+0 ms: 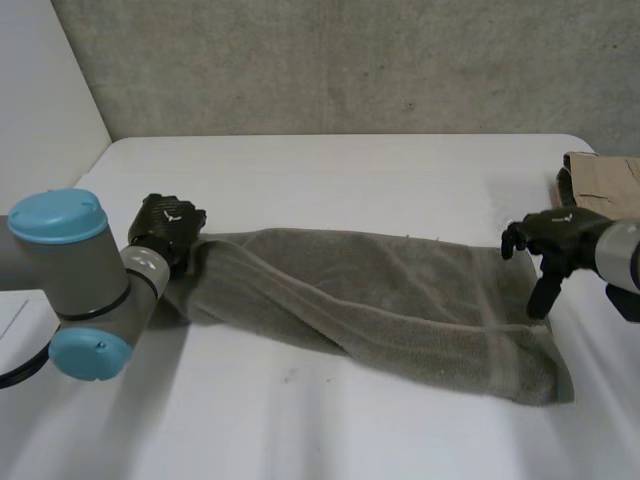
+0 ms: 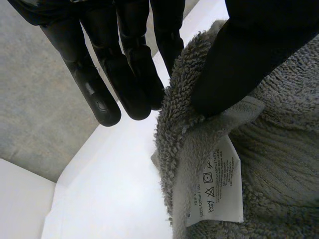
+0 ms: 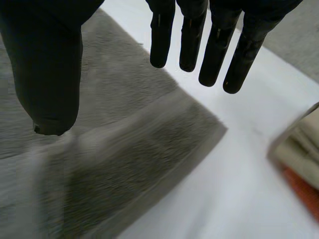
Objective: Fold the laundry.
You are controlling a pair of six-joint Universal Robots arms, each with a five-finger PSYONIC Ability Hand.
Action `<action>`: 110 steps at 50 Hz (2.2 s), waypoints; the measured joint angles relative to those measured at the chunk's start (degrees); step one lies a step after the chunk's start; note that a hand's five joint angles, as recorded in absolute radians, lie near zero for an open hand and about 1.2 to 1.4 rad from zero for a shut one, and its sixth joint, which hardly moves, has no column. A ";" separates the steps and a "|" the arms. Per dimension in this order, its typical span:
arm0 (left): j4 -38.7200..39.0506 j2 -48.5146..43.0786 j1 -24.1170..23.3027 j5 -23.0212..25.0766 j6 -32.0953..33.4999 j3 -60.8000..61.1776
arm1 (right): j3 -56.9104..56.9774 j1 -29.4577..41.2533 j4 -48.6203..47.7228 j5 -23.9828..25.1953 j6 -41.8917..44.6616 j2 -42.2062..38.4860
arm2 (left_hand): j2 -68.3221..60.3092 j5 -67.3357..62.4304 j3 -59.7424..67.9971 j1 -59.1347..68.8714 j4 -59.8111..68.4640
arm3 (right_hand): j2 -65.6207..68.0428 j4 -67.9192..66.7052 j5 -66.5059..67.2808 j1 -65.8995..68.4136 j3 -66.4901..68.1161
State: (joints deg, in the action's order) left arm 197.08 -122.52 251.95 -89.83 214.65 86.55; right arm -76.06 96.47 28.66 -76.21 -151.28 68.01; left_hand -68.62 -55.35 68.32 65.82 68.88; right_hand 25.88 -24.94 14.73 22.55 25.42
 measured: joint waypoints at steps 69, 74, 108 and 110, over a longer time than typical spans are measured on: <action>3.17 -20.19 2.22 -0.52 -1.81 -26.56 | 10.62 0.75 -33.85 -12.02 -6.86 -23.72 | -0.05 0.00 0.04 0.00 0.02 | 41.78 -43.27 42.06 34.24 42.40; 4.14 -22.51 1.34 -0.39 -1.67 -28.03 | 14.42 0.76 -33.74 -12.70 -6.37 -27.59 | 34.26 30.46 -32.51 -35.26 -33.49 | 23.58 -24.85 25.48 19.58 24.18; 5.95 11.50 4.41 4.67 -7.55 9.72 | -23.75 -2.23 -30.04 -1.72 5.07 5.04 | 56.27 52.48 -54.88 -53.26 -56.22 | -8.22 7.53 -6.82 -7.64 -7.70; 5.94 11.41 4.63 5.01 -7.98 10.34 | -25.22 -2.27 -32.44 -1.37 5.16 4.29 | 56.27 52.48 -54.88 -53.26 -56.22 | -7.37 6.57 -6.19 -6.86 -6.73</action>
State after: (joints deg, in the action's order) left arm 203.01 -111.11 256.58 -84.82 206.67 96.89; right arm -101.29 94.19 -3.78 -77.58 -146.12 72.30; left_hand -12.35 -2.87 13.44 12.56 12.66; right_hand 18.51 -18.37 8.54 15.70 18.69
